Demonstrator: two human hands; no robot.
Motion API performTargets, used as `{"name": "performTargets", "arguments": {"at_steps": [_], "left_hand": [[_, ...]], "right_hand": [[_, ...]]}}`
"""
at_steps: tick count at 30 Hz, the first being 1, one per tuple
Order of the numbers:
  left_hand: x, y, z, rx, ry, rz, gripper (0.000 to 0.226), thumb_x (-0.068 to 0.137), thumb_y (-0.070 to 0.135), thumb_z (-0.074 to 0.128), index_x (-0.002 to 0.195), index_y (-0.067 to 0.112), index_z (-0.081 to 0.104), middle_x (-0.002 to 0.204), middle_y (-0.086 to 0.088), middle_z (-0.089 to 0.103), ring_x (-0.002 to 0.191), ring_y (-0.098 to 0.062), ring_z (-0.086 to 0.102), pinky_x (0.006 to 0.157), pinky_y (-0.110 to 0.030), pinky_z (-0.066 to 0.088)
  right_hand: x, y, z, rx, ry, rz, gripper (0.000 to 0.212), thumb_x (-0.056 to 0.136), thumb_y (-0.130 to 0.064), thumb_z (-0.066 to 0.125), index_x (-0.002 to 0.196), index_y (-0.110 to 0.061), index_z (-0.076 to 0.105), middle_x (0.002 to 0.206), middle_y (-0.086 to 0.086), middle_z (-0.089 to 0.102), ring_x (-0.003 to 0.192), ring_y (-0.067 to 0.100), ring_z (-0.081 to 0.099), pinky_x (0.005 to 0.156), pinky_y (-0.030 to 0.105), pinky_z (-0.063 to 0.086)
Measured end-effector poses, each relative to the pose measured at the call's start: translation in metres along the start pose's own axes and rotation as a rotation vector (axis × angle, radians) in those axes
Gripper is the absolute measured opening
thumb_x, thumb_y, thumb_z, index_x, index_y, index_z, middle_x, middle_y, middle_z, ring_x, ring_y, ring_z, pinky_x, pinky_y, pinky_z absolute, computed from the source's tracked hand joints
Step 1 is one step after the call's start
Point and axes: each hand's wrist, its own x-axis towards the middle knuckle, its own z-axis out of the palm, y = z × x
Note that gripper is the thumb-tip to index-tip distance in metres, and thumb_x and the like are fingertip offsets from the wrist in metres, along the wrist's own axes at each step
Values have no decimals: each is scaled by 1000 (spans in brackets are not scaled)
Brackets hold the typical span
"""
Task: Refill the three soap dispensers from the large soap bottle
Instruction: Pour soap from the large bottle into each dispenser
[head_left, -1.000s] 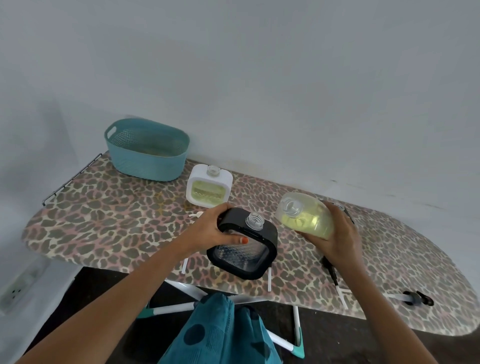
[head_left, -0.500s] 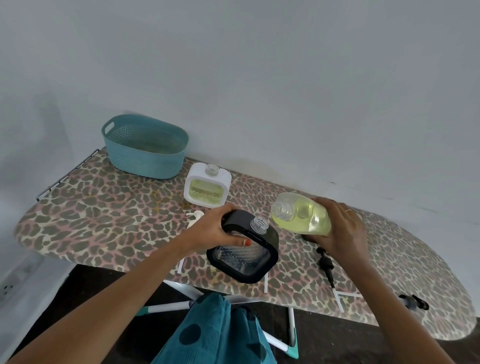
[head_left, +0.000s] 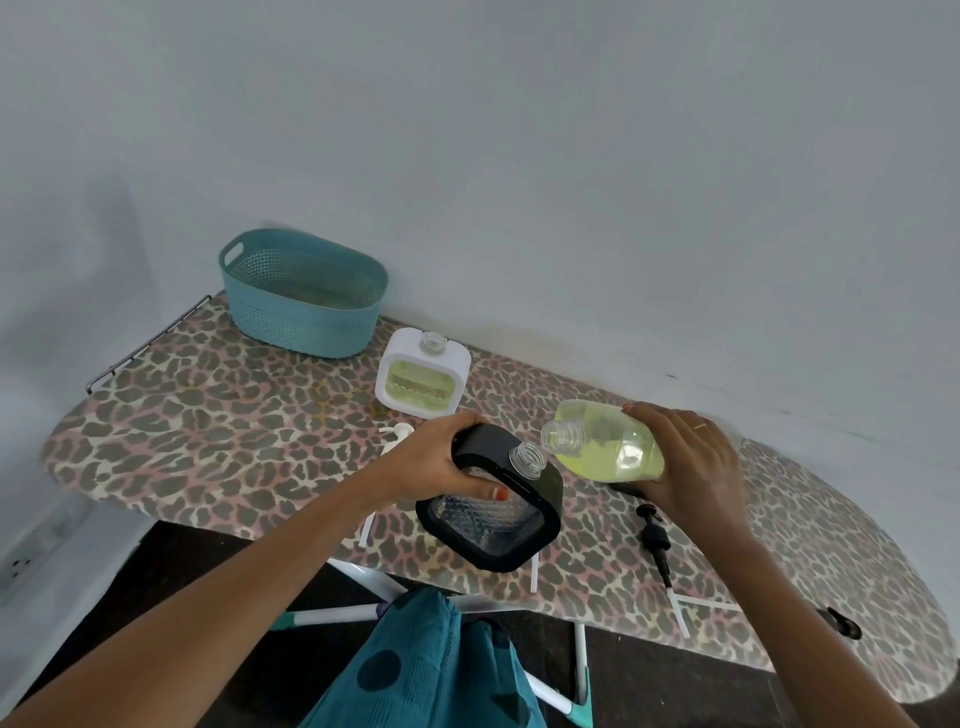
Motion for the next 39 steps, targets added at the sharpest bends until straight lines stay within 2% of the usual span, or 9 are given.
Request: {"name": "performTargets", "arguments": {"at_steps": [3, 6, 10, 15, 21, 32, 37, 39], "left_hand": [[-1, 1, 0, -3, -3, -6, 53, 63, 18, 83, 106, 7, 54, 100, -15, 62, 92, -27, 60, 84, -38, 49], [-1, 2, 1, 6, -4, -8, 53, 63, 18, 82, 106, 7, 53, 100, -15, 62, 92, -27, 60, 82, -35, 48], [0, 2, 2, 16, 0, -8, 53, 63, 18, 83, 106, 7, 53, 99, -15, 61, 91, -27, 59, 81, -35, 48], [2, 0, 2, 11, 2, -11, 53, 62, 20, 83, 105, 9, 53, 98, -13, 62, 90, -25, 60, 79, -33, 49], [1, -3, 2, 11, -9, -3, 54, 62, 23, 83, 105, 9, 53, 99, -14, 61, 90, -26, 59, 83, -41, 49], [0, -5, 4, 0, -15, -4, 54, 61, 27, 83, 104, 13, 53, 98, -12, 60, 91, -25, 59, 85, -45, 49], [1, -5, 4, -1, -13, 1, 54, 61, 27, 83, 104, 14, 54, 98, -11, 61, 90, -24, 59, 85, -46, 50], [1, -5, 4, 3, -13, 2, 54, 61, 28, 83, 104, 14, 53, 98, -11, 61, 90, -24, 59, 85, -46, 49]], "right_hand": [[1, 1, 1, -15, 4, -14, 72, 41, -31, 93, 102, -6, 62, 93, 11, 71, 70, 29, 67, 63, 38, 52], [0, 3, 1, -20, -2, -23, 76, 42, -28, 93, 105, -12, 53, 94, 9, 71, 73, 29, 67, 64, 37, 52], [-1, 7, 1, -34, 6, -44, 72, 43, -23, 93, 103, -9, 57, 95, 9, 71, 71, 29, 67, 63, 36, 51], [1, 8, 0, -45, 2, -60, 75, 46, -22, 92, 107, -13, 50, 94, 9, 71, 69, 29, 67, 64, 35, 51], [1, 8, -2, -63, 8, -75, 77, 43, -20, 93, 106, -12, 50, 94, 9, 71, 71, 29, 67, 65, 37, 52], [3, 11, -5, -70, -4, -81, 69, 44, -18, 92, 103, -7, 58, 94, 11, 71, 73, 30, 68, 65, 38, 52], [3, 13, -6, -54, -16, -71, 80, 40, -20, 93, 107, -11, 51, 96, 10, 71, 76, 30, 68, 67, 38, 52], [2, 14, -6, -54, -16, -76, 78, 43, -24, 93, 107, -11, 51, 97, 11, 71, 77, 31, 68, 67, 38, 51]]}}
